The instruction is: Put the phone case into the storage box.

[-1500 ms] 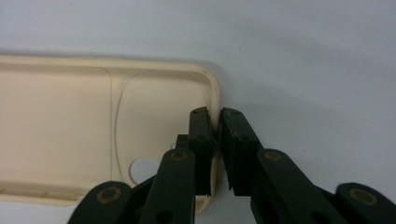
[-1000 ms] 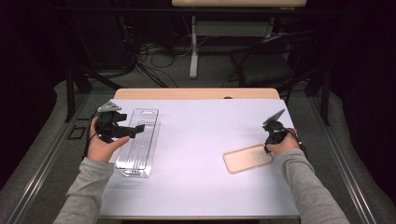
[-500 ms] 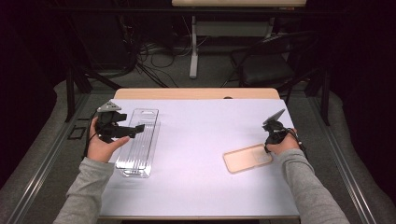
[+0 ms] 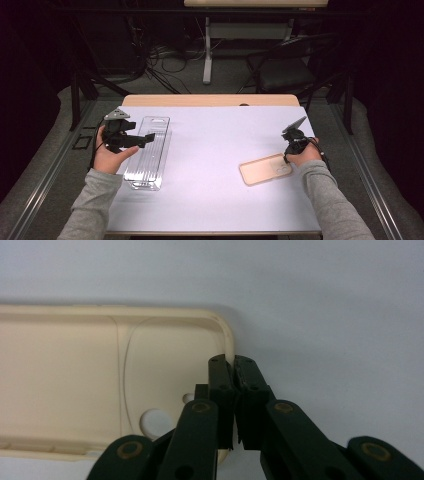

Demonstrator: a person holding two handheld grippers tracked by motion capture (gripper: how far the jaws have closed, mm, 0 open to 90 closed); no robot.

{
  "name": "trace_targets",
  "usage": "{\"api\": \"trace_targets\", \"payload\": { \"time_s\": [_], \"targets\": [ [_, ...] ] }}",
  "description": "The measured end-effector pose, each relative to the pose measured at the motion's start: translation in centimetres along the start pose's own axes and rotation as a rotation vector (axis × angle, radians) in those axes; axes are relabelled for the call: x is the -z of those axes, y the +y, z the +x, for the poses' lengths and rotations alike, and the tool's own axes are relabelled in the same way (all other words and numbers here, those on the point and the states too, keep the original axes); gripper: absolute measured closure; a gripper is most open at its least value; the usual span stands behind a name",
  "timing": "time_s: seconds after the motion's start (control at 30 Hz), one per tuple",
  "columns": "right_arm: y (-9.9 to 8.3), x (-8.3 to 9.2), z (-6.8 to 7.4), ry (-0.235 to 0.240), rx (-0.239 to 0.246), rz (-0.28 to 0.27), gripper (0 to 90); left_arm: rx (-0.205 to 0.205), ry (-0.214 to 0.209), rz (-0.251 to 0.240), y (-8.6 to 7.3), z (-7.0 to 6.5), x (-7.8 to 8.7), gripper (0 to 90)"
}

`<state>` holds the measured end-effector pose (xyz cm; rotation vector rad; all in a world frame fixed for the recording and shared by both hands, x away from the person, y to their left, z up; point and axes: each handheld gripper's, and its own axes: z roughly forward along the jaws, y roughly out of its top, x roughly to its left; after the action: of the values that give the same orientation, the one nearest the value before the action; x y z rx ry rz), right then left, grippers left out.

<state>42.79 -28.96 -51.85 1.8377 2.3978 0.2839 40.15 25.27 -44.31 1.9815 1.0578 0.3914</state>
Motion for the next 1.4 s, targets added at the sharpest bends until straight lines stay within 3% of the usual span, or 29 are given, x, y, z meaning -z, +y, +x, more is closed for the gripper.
{"api": "trace_targets", "payload": {
  "time_s": [0.23, 0.37, 0.53, 1.4],
  "targets": [
    [-0.1, 0.3, -0.1, 0.0, -0.005, -0.005, 87.9, 0.001, 0.0, -0.003, 0.0, 0.0, 0.0, 8.2],
    [-0.2, 0.4, -0.1, 0.03, -0.012, -0.015, 88.0, 0.001, 0.0, -0.003, 0.0, 0.0, 0.0, 8.2],
    [-0.2, 0.7, -0.1, 0.034, -0.011, -0.021, 88.0, 0.001, 0.0, -0.001, 0.0, 0.0, 0.0, 8.2],
    [-0.9, 2.8, 0.5, 0.054, 0.005, -0.128, 88.2, 0.003, 0.001, -0.003, 0.0, 0.1, 0.1, 8.6]
  ]
}}
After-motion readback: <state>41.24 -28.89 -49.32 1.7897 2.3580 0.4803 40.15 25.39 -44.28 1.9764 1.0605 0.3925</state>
